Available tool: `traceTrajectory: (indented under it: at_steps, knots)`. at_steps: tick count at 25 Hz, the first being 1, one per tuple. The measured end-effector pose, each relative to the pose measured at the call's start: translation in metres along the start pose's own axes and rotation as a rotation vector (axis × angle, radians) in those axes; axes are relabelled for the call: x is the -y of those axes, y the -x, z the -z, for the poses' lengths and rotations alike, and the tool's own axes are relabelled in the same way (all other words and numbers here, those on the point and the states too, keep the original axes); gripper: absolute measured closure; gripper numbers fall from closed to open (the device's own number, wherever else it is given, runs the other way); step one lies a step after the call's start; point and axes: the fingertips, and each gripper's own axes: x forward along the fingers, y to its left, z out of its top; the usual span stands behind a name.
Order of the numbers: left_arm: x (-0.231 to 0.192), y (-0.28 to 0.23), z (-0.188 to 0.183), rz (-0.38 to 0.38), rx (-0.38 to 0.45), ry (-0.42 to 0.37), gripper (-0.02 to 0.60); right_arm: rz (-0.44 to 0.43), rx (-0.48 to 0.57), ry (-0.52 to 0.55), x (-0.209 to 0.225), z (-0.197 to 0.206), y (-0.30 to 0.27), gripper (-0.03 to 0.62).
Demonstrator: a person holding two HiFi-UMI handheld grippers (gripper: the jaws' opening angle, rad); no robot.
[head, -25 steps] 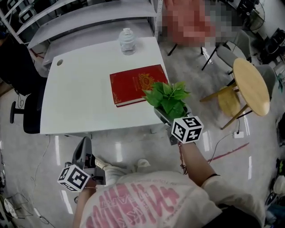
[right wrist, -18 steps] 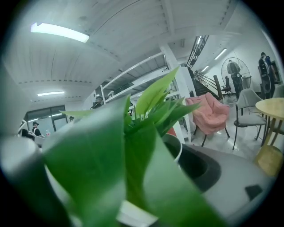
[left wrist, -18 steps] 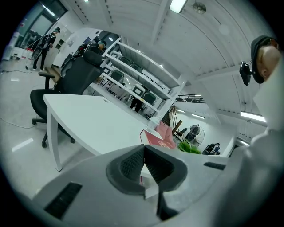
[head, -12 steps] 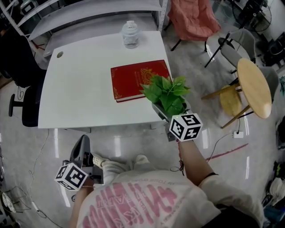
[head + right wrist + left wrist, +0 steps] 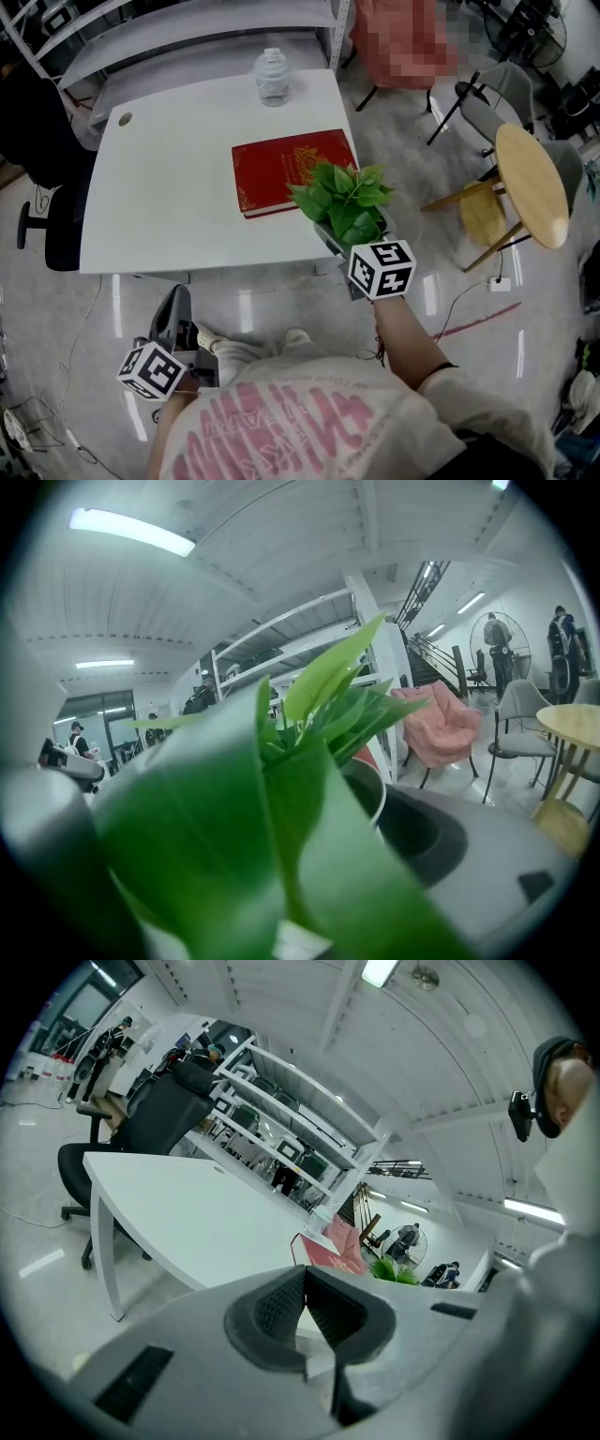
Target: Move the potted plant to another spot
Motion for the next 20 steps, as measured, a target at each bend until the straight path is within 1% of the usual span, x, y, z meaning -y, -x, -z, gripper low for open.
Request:
traceTrajectory:
  at_steps: [3, 12, 15, 20]
  knots:
    - [0.002, -0.001, -0.001, 0.006, 0.001, -0.001, 0.578, -0.002, -0.001, 0.002, 0.000, 0.000, 0.001, 0.075]
    - [0.006, -0.004, -0.003, 0.016, 0.002, -0.013, 0.578, -0.007, -0.004, 0.053, -0.004, 0.003, 0.002, 0.075]
    - [0.007, -0.006, -0.005, 0.015, 0.003, -0.031, 0.578, -0.008, -0.003, 0.055, -0.004, 0.003, 0.002, 0.075]
    - [0.008, -0.011, -0.004, 0.018, -0.002, -0.029, 0.578, -0.006, 0.005, 0.061, -0.004, 0.003, 0.001, 0.075]
